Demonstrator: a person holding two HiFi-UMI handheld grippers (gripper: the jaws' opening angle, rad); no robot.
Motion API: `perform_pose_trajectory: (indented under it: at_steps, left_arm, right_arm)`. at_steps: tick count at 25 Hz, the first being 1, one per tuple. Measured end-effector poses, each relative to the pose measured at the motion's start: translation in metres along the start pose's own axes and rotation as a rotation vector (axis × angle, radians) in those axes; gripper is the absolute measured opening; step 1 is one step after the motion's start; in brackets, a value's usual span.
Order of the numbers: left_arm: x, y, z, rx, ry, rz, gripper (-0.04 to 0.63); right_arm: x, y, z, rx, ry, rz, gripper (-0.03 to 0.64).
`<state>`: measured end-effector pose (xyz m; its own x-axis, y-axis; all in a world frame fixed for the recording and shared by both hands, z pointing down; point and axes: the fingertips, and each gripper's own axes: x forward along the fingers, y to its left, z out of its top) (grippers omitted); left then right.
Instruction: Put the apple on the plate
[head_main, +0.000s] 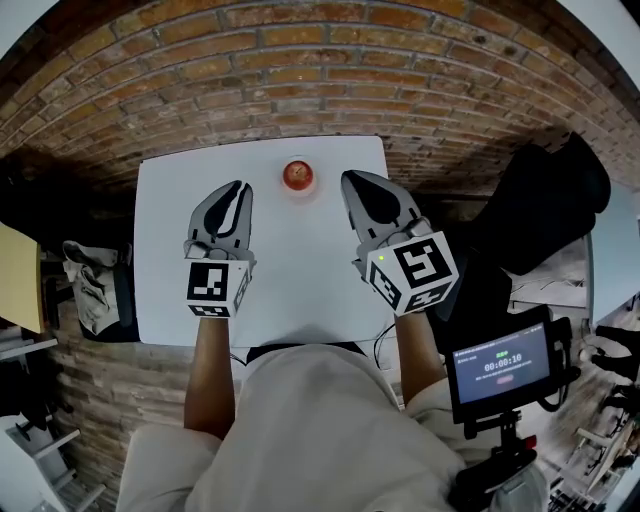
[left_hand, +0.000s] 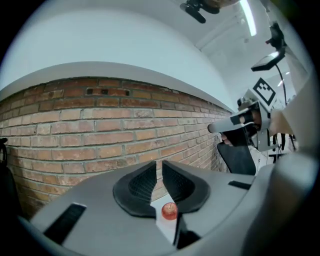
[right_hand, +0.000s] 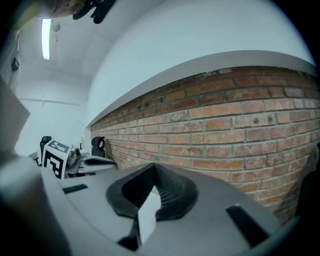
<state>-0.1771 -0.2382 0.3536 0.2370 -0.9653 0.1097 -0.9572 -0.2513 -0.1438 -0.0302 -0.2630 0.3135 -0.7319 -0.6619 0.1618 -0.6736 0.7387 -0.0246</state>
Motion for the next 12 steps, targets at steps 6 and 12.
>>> perform_pose_trajectory:
  at_steps: [6,12]
  left_arm:
    - [-0.026,0.005,0.028,-0.008,-0.056,0.025,0.008]
    - [-0.045,0.009,0.052,0.001,-0.089,0.042,0.008]
  right_arm:
    - [0.003,0.016,0.019,-0.054,-0.025,0.032,0.003]
    - [0.0,0.037,0.03,-0.115,-0.027,0.069,0.003]
